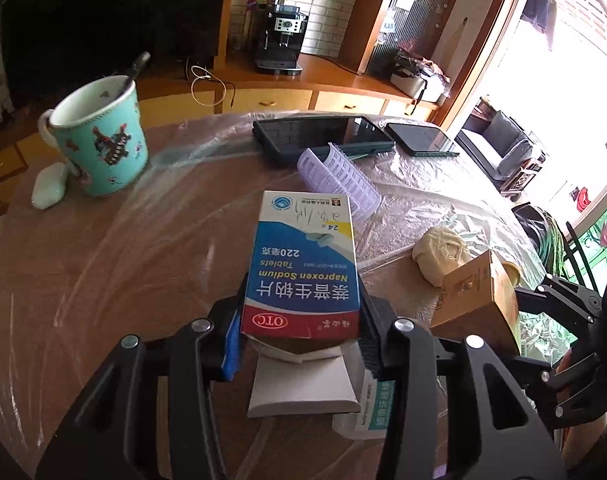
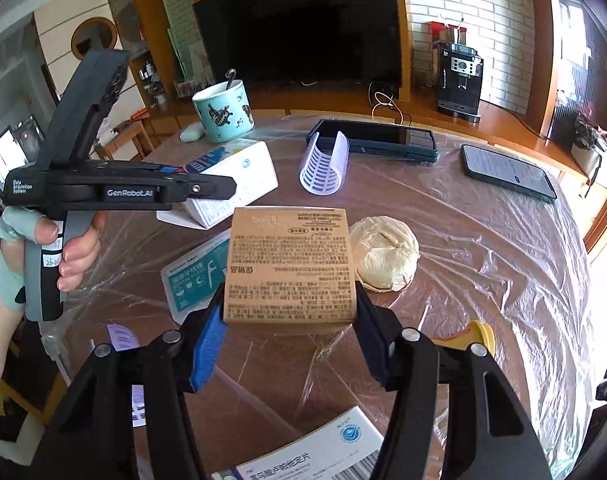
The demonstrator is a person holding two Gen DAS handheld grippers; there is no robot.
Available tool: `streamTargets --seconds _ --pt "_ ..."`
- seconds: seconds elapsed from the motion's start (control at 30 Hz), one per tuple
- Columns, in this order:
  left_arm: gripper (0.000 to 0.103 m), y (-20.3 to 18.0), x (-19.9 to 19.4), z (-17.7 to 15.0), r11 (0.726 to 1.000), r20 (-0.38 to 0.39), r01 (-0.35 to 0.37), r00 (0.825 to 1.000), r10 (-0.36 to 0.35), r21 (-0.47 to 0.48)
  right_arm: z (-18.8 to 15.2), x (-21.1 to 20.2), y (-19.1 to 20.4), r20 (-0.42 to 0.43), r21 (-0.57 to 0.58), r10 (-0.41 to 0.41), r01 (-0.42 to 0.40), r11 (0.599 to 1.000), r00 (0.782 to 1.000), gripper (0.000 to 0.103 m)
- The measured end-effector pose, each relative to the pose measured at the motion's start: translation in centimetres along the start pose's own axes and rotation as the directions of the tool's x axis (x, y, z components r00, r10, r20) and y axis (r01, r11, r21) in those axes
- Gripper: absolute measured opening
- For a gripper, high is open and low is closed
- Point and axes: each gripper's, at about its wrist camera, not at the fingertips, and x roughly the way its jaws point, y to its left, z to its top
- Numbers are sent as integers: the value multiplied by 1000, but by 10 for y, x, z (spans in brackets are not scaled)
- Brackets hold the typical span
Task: Collect trash
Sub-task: 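Carry both held boxes over the black trash bin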
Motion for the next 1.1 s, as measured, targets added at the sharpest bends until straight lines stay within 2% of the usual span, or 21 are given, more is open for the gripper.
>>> streamTargets --seconds 0.17,0.47,0.57,0.67,1.1 --pt "47 -1 -15 -10 1000 30 -23 999 23 3 -5 -10 0 17 29 3 -4 1000 1000 58" --pt "47 -10 -44 -37 1000 72 -7 997 7 0 -18 -34 1 55 65 6 -10 998 998 58" --pt "47 -18 -53 -48 1000 87 -25 996 23 14 -23 -41 3 70 72 3 -8 997 998 58" --pt "47 -22 -62 -59 1000 97 -4 995 4 0 -29 -48 4 81 83 4 -11 996 997 58" --pt "47 -44 -93 -108 1000 130 -1 991 -1 15 -52 -71 13 101 81 10 -19 997 995 58"
